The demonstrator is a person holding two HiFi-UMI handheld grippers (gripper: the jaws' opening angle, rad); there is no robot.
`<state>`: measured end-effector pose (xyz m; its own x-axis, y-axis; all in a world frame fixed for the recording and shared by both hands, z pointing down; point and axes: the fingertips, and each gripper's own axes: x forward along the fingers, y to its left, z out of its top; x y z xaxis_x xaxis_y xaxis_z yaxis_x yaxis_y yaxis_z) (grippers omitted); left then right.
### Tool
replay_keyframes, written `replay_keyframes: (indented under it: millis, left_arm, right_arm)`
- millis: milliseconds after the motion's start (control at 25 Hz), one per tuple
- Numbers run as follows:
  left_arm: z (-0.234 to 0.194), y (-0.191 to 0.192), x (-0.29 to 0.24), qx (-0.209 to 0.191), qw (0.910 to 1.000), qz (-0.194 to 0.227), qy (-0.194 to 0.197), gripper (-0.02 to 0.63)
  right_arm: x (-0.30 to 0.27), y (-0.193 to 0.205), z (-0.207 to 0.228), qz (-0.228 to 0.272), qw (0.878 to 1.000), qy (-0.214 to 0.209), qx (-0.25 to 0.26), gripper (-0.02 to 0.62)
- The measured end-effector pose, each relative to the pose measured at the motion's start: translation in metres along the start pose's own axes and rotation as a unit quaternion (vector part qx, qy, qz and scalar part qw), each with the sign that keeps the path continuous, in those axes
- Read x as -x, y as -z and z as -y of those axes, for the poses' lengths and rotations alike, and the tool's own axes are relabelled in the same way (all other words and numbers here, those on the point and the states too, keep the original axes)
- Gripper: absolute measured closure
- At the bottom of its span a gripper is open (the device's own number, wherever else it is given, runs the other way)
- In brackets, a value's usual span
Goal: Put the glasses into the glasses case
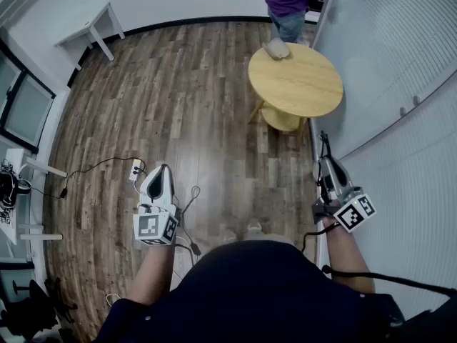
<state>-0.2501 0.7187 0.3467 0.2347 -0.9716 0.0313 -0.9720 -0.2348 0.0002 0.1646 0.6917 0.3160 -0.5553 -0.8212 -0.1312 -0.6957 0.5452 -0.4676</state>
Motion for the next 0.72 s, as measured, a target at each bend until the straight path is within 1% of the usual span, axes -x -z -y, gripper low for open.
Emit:
replay_keyframes:
  millis: [200, 280, 480, 640, 720]
  left_arm:
    - [0.027, -0.009, -0.018, -0.010, 0.9995, -0.003, 0.028, 0.603]
    - [0.031, -0.012, -0.025, -0.010, 0.9994, -0.006, 0.034, 0.603]
    - [0.047, -0.017, -0.042, -0.011, 0.9988, -0.016, 0.046, 0.603]
    - [0.069, -0.005, -0.061, -0.019, 0.9981, -0.023, 0.055, 0.603]
    - [0.075, 0.009, -0.066, -0.010, 0.9980, -0.037, 0.051, 0.603]
  right_arm:
    - [0.007, 0.006, 0.011, -0.003, 1.000, -0.009, -0.008, 0.569]
    - [0.010, 0.005, 0.015, -0.005, 1.000, -0.013, -0.007, 0.569]
    - [0.011, -0.013, 0.031, 0.015, 0.999, -0.023, -0.019, 0.569]
    - [0.008, -0.017, 0.050, 0.000, 0.999, -0.034, -0.019, 0.569]
    - [0.006, -0.019, 0.051, -0.008, 0.999, -0.045, -0.021, 0.569]
